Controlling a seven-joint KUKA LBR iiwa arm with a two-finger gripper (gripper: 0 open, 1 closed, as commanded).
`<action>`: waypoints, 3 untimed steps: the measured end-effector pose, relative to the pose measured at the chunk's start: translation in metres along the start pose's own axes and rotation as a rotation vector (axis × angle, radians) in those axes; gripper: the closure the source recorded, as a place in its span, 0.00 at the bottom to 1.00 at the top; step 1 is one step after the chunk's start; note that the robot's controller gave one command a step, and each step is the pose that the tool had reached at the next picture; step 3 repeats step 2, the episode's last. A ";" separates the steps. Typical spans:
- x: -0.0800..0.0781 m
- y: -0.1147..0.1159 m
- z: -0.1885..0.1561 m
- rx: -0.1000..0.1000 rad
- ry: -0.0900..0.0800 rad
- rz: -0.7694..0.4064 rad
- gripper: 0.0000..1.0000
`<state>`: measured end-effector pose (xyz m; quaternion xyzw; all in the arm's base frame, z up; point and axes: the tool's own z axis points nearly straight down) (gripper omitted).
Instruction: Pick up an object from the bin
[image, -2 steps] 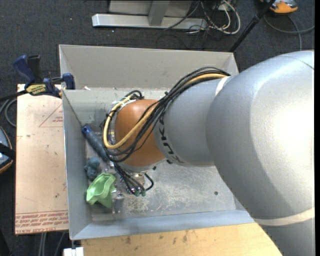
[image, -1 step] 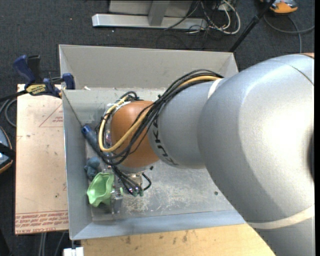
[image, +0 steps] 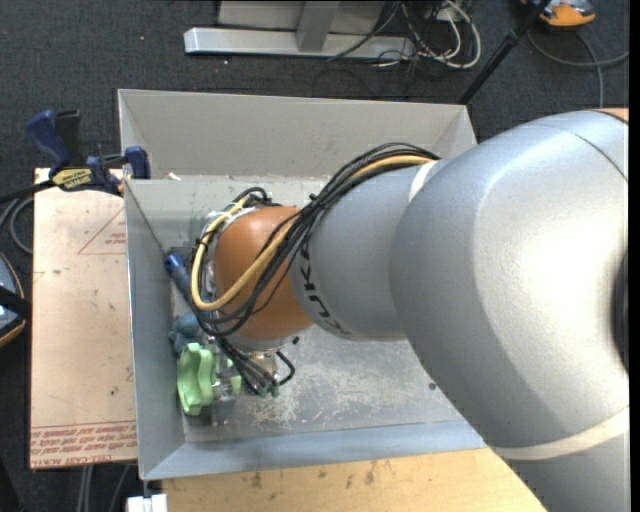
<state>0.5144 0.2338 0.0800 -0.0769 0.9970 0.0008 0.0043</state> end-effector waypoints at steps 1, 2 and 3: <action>0.001 0.002 -0.022 -0.001 0.006 0.007 1.00; -0.022 0.016 -0.155 -0.003 -0.002 0.053 1.00; -0.022 0.016 -0.155 -0.003 -0.002 0.053 1.00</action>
Offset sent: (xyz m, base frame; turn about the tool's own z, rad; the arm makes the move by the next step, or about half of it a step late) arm -0.0018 0.0018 0.0212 0.0089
